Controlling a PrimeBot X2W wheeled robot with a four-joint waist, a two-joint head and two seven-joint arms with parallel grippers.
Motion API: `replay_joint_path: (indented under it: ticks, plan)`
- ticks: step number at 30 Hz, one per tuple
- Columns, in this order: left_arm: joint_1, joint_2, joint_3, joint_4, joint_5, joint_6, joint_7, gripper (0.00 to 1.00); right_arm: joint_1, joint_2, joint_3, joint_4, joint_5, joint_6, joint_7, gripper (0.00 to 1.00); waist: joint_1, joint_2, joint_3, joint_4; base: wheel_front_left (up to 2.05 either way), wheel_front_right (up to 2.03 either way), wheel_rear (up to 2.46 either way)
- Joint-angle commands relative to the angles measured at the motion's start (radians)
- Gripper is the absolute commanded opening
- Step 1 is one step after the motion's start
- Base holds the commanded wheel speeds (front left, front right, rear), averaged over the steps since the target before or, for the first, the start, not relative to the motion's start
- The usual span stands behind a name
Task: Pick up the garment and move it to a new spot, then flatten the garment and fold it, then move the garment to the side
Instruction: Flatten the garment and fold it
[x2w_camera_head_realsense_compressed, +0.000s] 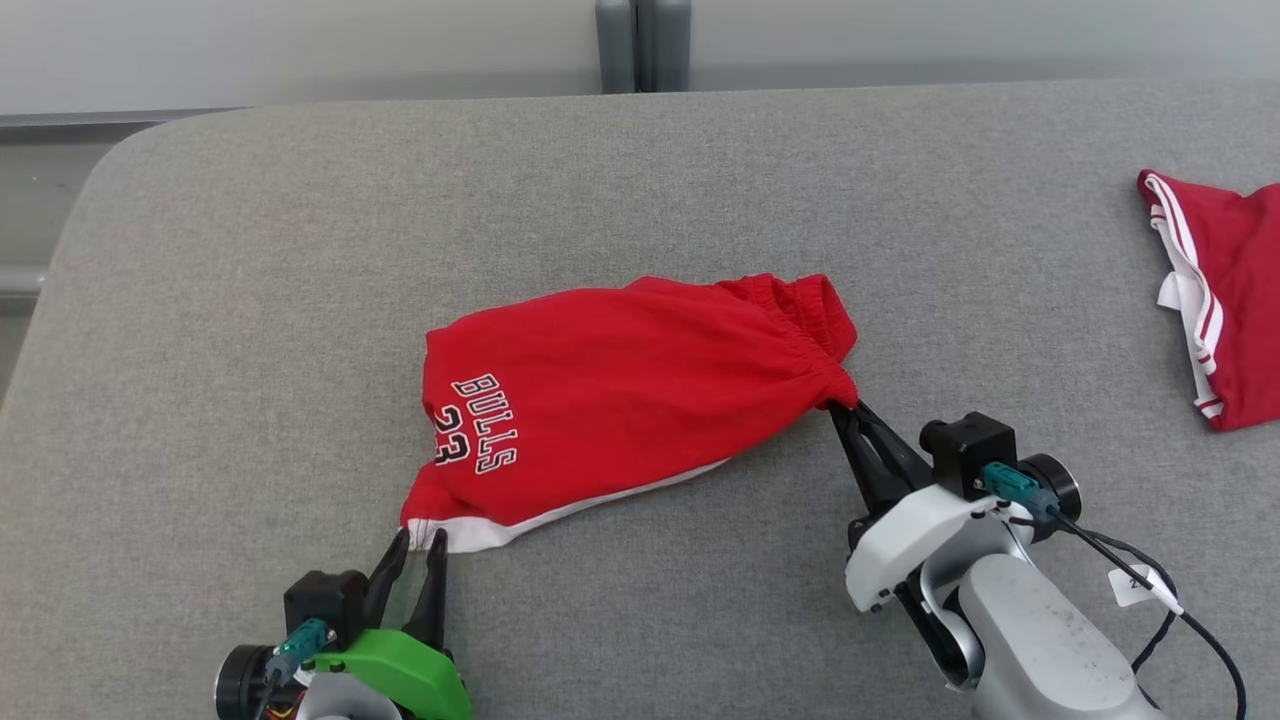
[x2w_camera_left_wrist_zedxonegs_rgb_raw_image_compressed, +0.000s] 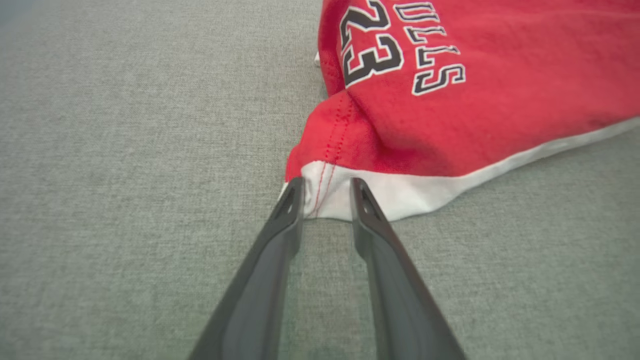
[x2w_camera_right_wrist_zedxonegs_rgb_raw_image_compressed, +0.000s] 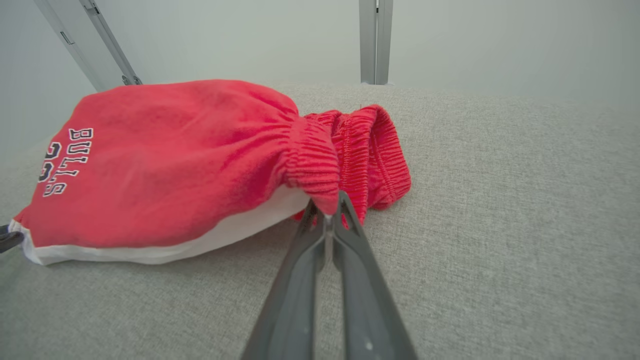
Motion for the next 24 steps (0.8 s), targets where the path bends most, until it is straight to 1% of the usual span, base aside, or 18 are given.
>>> replay_joint_path:
  ticks: [1, 3, 5, 12, 14, 15, 16, 17, 20, 24]
  plan:
    - [-0.012, 0.001, -0.004, 0.006, -0.013, -0.002, -0.003, 0.45, 0.014, -0.002, 0.001, 0.001, 0.007, 0.0, -0.003, 0.0, 0.0, 0.0, -0.003, -0.002, 0.0, 0.0, 0.0]
    - [-0.012, 0.0, -0.009, 0.015, -0.015, -0.005, -0.004, 0.42, 0.015, -0.001, 0.003, 0.002, 0.007, 0.0, -0.003, 0.0, 0.0, 0.0, -0.006, -0.005, 0.0, 0.0, 0.0]
    - [-0.013, -0.001, -0.012, 0.025, -0.016, -0.006, -0.004, 0.42, 0.016, 0.0, 0.005, 0.002, 0.008, 0.0, -0.003, 0.0, 0.0, 0.0, -0.01, -0.007, 0.0, 0.0, 0.0]
    - [-0.03, -0.002, -0.02, 0.089, -0.024, -0.008, -0.006, 0.35, 0.023, 0.0, 0.007, 0.001, 0.01, 0.0, -0.003, 0.0, 0.0, 0.0, -0.019, -0.011, 0.0, 0.0, 0.0]
    - [-0.038, 0.0, -0.022, 0.108, -0.026, -0.009, -0.008, 0.31, 0.024, 0.002, 0.008, 0.0, 0.01, 0.0, -0.003, 0.0, 0.0, 0.0, -0.02, -0.011, 0.0, 0.0, 0.0]
    - [-0.041, 0.0, -0.023, 0.115, -0.026, -0.009, -0.008, 0.24, 0.024, 0.002, 0.008, 0.0, 0.011, 0.0, -0.003, 0.0, 0.0, 0.0, -0.02, -0.012, 0.0, 0.0, 0.0]
    - [-0.046, 0.0, -0.023, 0.119, -0.025, -0.01, -0.009, 0.02, 0.024, 0.002, 0.008, -0.001, 0.011, 0.0, -0.003, 0.0, 0.0, 0.0, -0.02, -0.013, 0.0, 0.0, 0.0]
    - [-0.05, 0.0, -0.023, 0.12, -0.025, -0.009, -0.01, 0.0, 0.024, 0.002, 0.008, -0.002, 0.011, 0.0, -0.003, 0.0, 0.0, 0.0, -0.019, -0.013, 0.0, 0.0, 0.0]
    - [-0.057, 0.006, -0.015, 0.095, -0.025, -0.011, -0.013, 0.0, 0.025, 0.001, 0.004, -0.01, 0.01, 0.0, -0.003, 0.0, 0.0, 0.0, -0.02, -0.015, 0.0, 0.0, 0.0]
    - [-0.033, 0.015, 0.008, -0.009, -0.013, -0.012, -0.011, 0.0, 0.032, -0.003, -0.016, -0.048, 0.018, 0.0, -0.003, 0.0, 0.0, 0.0, -0.024, -0.015, 0.0, 0.0, 0.0]
